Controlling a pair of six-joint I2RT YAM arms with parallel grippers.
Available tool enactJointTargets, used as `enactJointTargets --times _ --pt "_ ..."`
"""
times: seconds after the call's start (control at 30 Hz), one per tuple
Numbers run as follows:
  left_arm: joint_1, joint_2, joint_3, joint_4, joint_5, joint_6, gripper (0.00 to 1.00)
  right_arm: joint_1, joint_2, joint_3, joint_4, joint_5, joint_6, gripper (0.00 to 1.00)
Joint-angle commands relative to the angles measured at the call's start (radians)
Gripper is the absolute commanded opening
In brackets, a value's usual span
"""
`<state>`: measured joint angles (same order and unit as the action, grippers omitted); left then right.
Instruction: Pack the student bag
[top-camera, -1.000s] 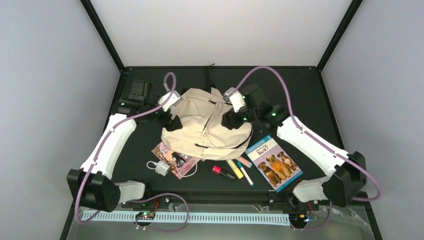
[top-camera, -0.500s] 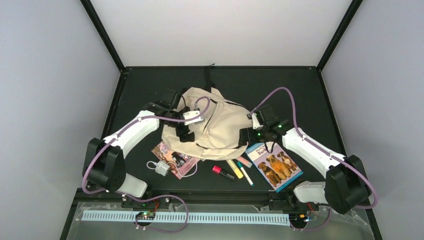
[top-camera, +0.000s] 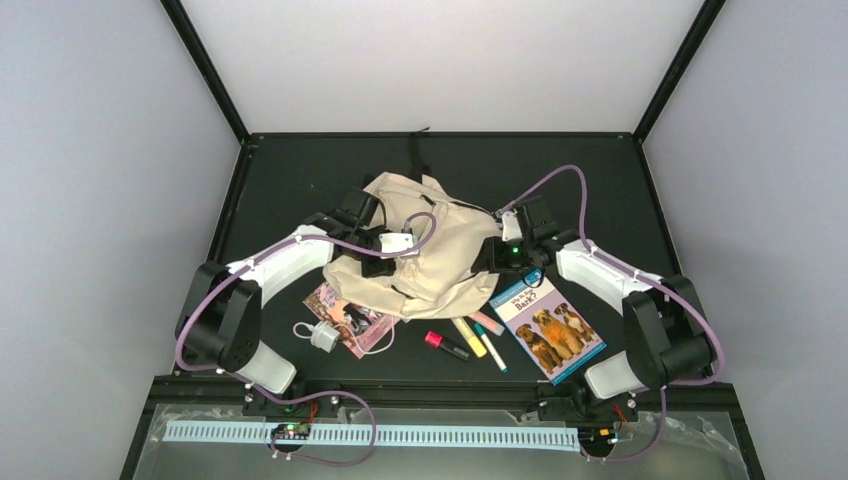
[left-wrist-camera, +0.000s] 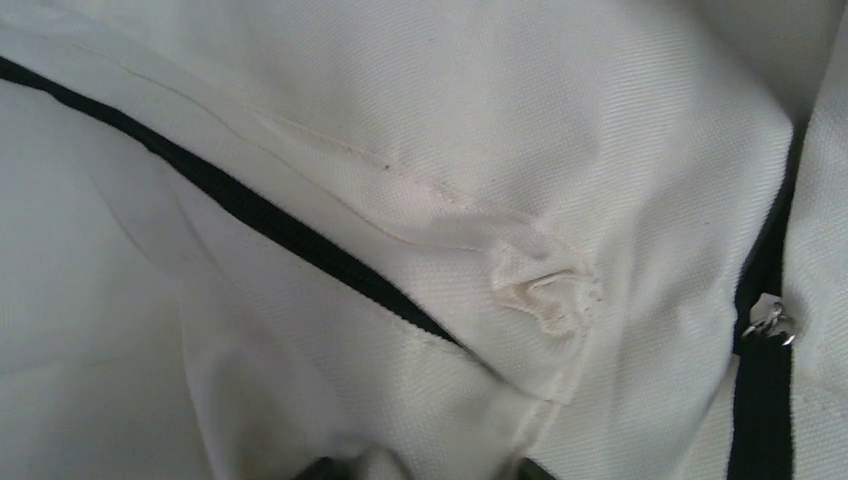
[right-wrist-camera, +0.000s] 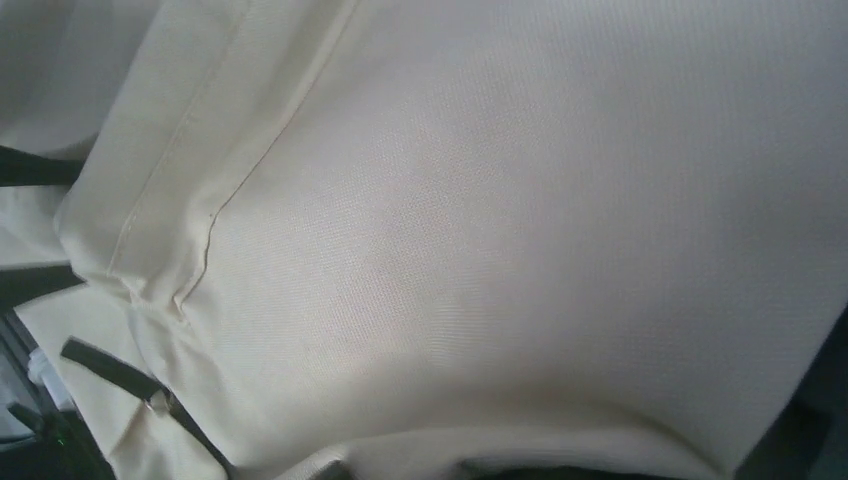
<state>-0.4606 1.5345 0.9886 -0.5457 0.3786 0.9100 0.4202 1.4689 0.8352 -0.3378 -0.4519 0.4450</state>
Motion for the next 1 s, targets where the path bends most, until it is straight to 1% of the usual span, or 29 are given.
enactJointTargets --times 0.0,0.03,0.07,0.1,0.13,0.23,0.27,0.33,0.4,0.43,0.47,0.53,0.6,0.67,0.77,0.83,0.9,0.97 --pt "-0.014 0.003 0.005 -0.026 0.007 0.025 0.24 -0.034 -0.004 0.046 0.039 -0.057 -0.018 0.31" --pt "-0.016 -0.002 0.006 -0.025 0.008 0.013 0.07 -0.04 -0.003 0.058 0.037 -0.057 -0.025 0.21" --pt "-0.016 -0.009 0.007 -0.017 0.003 -0.012 0.02 -0.046 0.0 0.075 0.031 -0.057 -0.034 0.11" --pt "-0.016 -0.017 0.014 -0.005 -0.004 -0.042 0.02 -0.05 0.002 0.093 0.021 -0.049 -0.046 0.05" --pt "-0.016 -0.026 0.024 0.007 -0.014 -0.078 0.02 -0.055 0.005 0.114 0.007 -0.035 -0.065 0.01" --pt "-0.015 -0.048 0.087 0.026 -0.04 -0.236 0.01 -0.071 0.019 0.192 -0.047 0.031 -0.116 0.01" --pt "-0.015 -0.052 0.121 0.016 -0.042 -0.275 0.01 -0.078 0.024 0.222 -0.066 0.058 -0.134 0.04" --pt "-0.015 -0.056 0.191 0.004 -0.049 -0.358 0.01 -0.086 0.038 0.289 -0.12 0.127 -0.168 0.24" --pt "-0.015 -0.05 0.232 -0.014 -0.066 -0.43 0.02 -0.086 0.046 0.354 -0.187 0.227 -0.2 0.51" --pt "-0.014 -0.045 0.248 -0.026 -0.071 -0.461 0.02 -0.085 0.043 0.377 -0.214 0.288 -0.21 0.6" --pt "-0.013 -0.038 0.263 -0.041 -0.07 -0.487 0.02 -0.083 0.029 0.39 -0.229 0.346 -0.215 0.65" --pt "-0.012 -0.023 0.29 -0.077 -0.047 -0.53 0.01 -0.058 -0.028 0.38 -0.221 0.475 -0.237 0.66" --pt "-0.009 -0.01 0.315 -0.113 0.007 -0.56 0.02 -0.001 -0.124 0.326 -0.152 0.527 -0.285 0.66" --pt "-0.009 -0.004 0.339 -0.135 0.055 -0.586 0.02 0.068 -0.229 0.241 -0.035 0.481 -0.355 0.65" --pt "-0.009 -0.005 0.385 -0.169 0.1 -0.616 0.02 0.165 -0.363 0.106 0.154 0.331 -0.429 0.61" --pt "-0.008 -0.009 0.417 -0.184 0.136 -0.625 0.01 0.225 -0.39 0.038 0.258 0.264 -0.446 0.55" --pt "-0.008 -0.019 0.43 -0.186 0.163 -0.636 0.02 0.293 -0.381 0.003 0.329 0.251 -0.489 0.52" --pt "-0.009 -0.026 0.433 -0.185 0.179 -0.653 0.02 0.352 -0.355 -0.013 0.356 0.24 -0.549 0.49"
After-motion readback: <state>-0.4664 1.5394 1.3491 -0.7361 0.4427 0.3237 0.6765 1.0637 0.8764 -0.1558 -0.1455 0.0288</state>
